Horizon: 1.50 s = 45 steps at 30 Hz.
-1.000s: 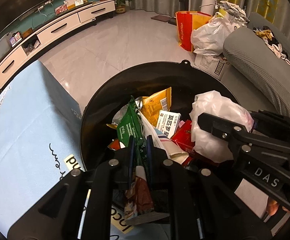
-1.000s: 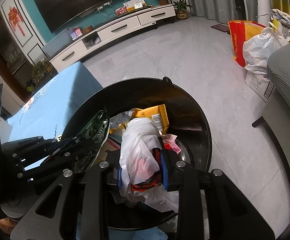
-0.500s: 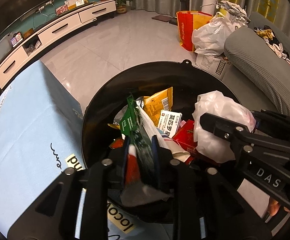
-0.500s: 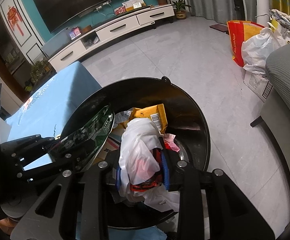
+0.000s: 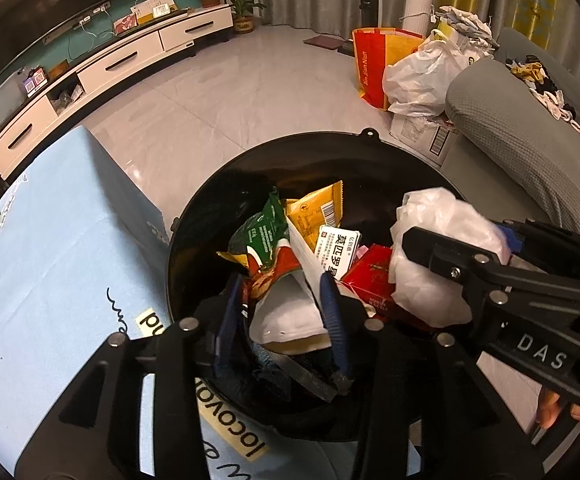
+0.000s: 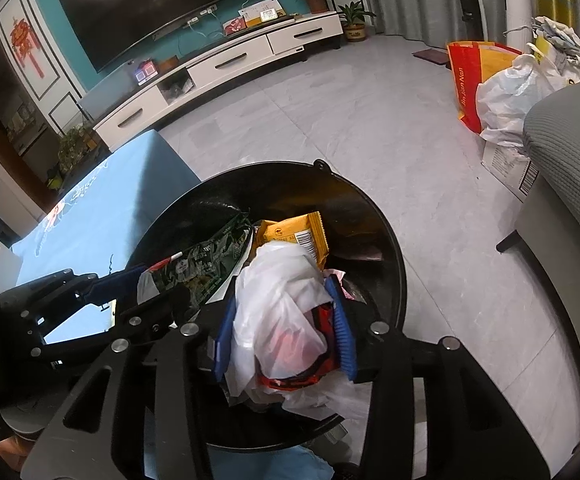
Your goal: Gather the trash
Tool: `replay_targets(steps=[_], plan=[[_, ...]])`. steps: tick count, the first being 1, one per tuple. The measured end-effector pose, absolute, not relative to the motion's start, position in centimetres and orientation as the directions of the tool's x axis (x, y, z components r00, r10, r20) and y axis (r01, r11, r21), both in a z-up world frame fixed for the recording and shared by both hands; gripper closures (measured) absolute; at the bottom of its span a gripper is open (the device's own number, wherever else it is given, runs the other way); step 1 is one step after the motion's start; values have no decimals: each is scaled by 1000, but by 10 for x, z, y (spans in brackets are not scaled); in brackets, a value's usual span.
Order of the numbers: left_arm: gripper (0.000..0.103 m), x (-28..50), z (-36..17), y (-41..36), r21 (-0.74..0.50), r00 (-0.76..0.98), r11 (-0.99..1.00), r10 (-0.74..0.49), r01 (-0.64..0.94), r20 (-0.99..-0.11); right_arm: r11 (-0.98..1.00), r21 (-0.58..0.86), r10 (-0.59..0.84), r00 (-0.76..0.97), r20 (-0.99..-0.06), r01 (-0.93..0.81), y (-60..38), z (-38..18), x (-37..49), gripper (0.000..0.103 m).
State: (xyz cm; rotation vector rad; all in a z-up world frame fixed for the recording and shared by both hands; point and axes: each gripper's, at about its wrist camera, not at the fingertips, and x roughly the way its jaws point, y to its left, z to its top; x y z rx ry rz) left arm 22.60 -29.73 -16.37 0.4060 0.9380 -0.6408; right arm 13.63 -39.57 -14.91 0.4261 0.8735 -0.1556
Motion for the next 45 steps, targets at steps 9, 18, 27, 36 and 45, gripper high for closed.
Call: replay_targets(steps=[9, 18, 27, 36, 45], plan=[[46, 221, -157, -294, 50, 444, 746, -340, 665, -829, 900, 298, 23, 649, -761, 318, -400, -143, 130, 54], [34, 219, -148, -289, 51, 460, 750, -348, 659, -817, 901, 289, 4, 660, -751, 323, -401, -134, 122, 48], [20, 212, -137, -278, 49, 472, 755, -357, 654, -806, 898, 274, -28, 666, -745, 344, -400, -121, 107, 34], [8, 197, -118, -262, 63, 497, 761, -357, 645, -791, 899, 248, -59, 662, -747, 360, -394, -103, 85, 21], [3, 176, -94, -237, 50, 523, 785, -361, 617, -772, 918, 186, -101, 660, -744, 350, -378, -80, 61, 7]])
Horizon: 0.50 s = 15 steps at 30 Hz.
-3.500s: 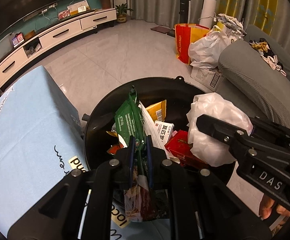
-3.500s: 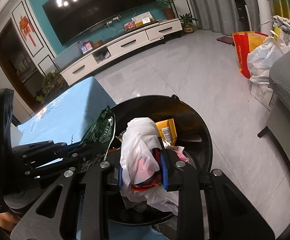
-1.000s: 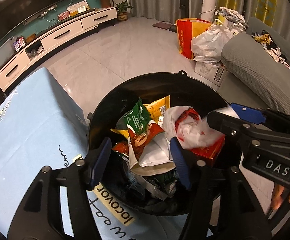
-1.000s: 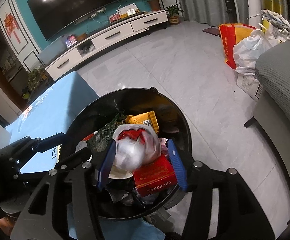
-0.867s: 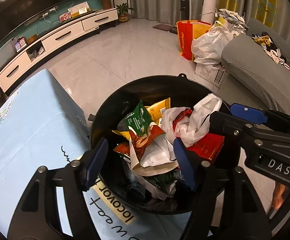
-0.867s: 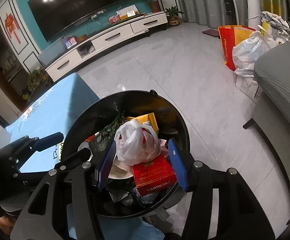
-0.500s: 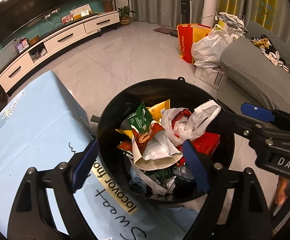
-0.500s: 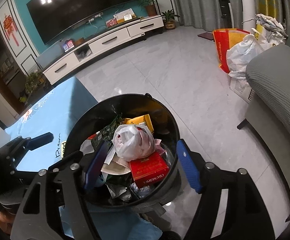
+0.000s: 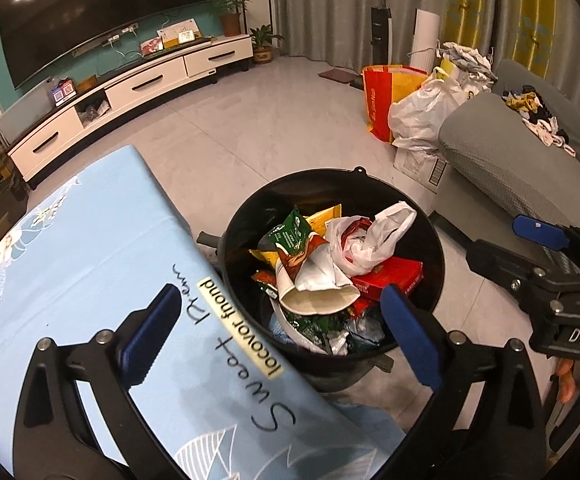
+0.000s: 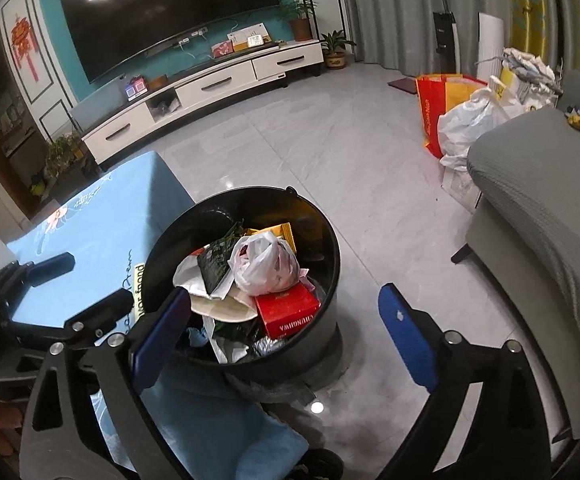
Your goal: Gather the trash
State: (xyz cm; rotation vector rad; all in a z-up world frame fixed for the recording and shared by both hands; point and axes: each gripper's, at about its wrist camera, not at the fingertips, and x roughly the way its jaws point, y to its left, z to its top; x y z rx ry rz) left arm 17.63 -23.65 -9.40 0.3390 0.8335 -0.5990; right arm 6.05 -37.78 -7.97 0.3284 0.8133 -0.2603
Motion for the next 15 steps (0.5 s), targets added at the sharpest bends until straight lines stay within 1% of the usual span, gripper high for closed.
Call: replay_targets(steps=[2, 7, 12, 15], plan=[[3, 169, -88, -229, 54, 533, 791, -359, 610, -766, 922, 172, -110, 661, -742, 347, -372, -75, 54, 4], [3, 148, -74, -216, 62, 557, 806, -350, 589, -753, 930, 139, -132, 659, -740, 341, -359, -64, 34, 4], [3, 121, -50, -195, 87, 617, 833, -330, 546, -714, 931, 121, -158, 678, -718, 344, -341, -45, 10, 4], [3, 104, -30, -178, 74, 649, 852, -334, 517, -683, 936, 115, -160, 692, -704, 334, -332, -35, -4, 4]])
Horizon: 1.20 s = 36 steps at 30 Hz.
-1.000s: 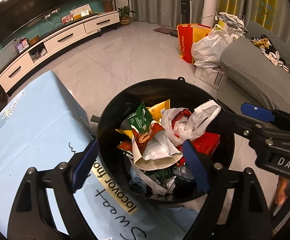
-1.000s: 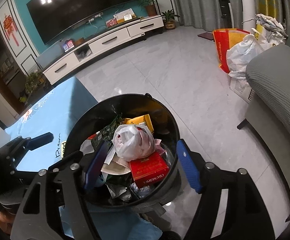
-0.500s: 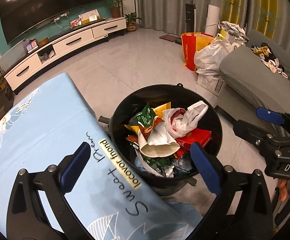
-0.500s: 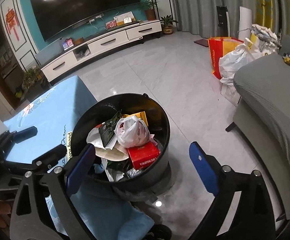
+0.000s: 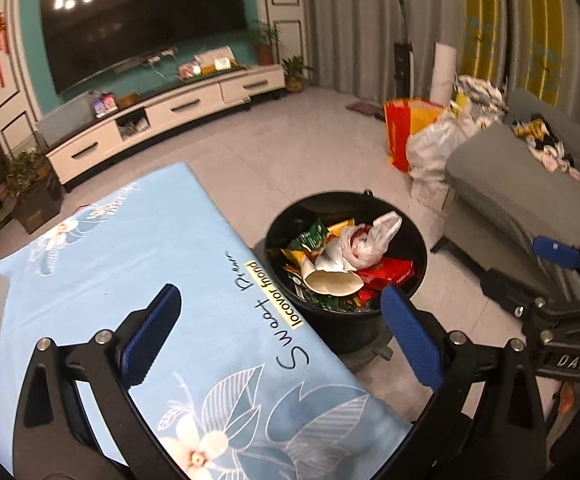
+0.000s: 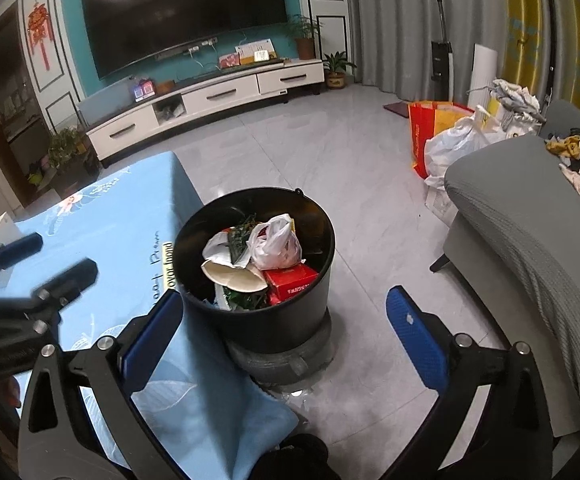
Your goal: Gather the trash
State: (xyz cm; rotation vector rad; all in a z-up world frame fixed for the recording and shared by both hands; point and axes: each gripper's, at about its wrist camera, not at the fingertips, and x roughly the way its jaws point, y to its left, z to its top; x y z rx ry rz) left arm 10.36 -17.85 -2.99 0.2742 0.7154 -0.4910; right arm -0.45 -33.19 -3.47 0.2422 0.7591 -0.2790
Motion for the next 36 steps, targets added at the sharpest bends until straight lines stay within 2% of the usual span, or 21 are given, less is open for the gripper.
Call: replay_targets(steps=[3, 7, 11, 16, 22, 36], plan=[[3, 90, -15, -166, 69, 664, 870, -320, 489, -676, 940, 111, -161, 704, -692, 324, -323, -27, -16, 4], [3, 73, -2, -157, 180, 728, 901, -187, 395, -659, 943, 104, -165, 713, -681, 317, -313, -19, -28, 4], [3, 61, 9, -136, 93, 697, 908, -244, 408, -674, 946, 96, -168, 719, -674, 311, -304, -10, -38, 4], [3, 48, 19, -119, 70, 703, 923, -236, 377, -671, 951, 88, -167, 732, -661, 297, -289, 2, -49, 4], [3, 31, 28, -117, 92, 724, 921, -233, 379, -650, 959, 47, -181, 737, -652, 278, -275, 13, -58, 3], [3, 24, 28, -118, 92, 716, 917, -237, 388, -657, 953, 66, -172, 712, -681, 294, -281, -3, -50, 3]])
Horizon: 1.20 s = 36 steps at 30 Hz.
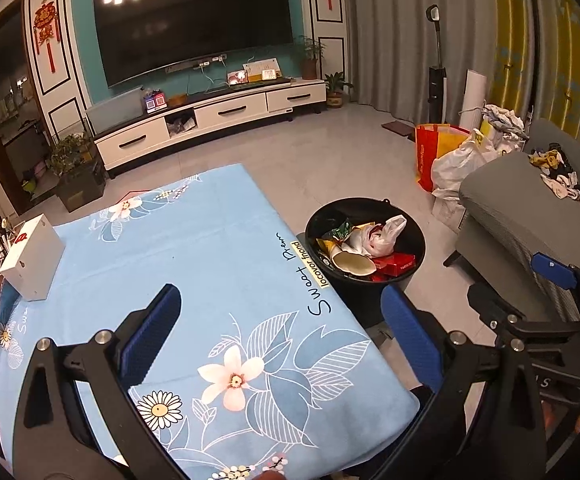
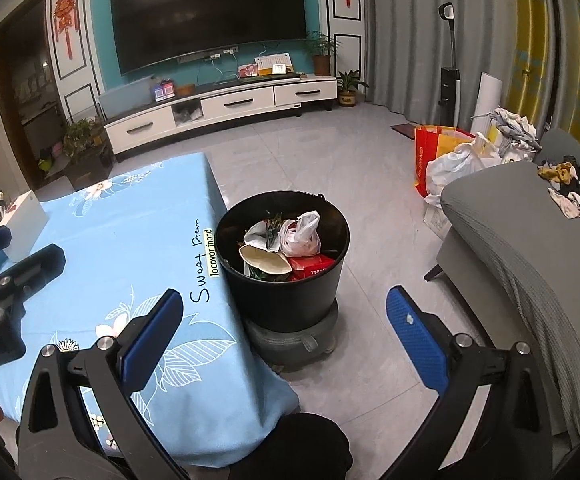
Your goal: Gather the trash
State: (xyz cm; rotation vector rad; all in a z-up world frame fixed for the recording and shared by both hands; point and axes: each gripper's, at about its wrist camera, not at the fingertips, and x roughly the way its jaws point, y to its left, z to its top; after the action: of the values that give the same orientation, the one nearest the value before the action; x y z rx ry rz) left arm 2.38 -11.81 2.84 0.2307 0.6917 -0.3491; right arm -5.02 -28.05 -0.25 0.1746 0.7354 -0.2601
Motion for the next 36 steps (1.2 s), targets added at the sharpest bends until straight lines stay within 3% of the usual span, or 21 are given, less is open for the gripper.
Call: replay_targets(steps=[36], plan=[[3, 32, 23, -116, 90, 702, 921, -223, 379, -677, 954, 30, -201, 712, -672, 297, -273, 5, -44, 4]])
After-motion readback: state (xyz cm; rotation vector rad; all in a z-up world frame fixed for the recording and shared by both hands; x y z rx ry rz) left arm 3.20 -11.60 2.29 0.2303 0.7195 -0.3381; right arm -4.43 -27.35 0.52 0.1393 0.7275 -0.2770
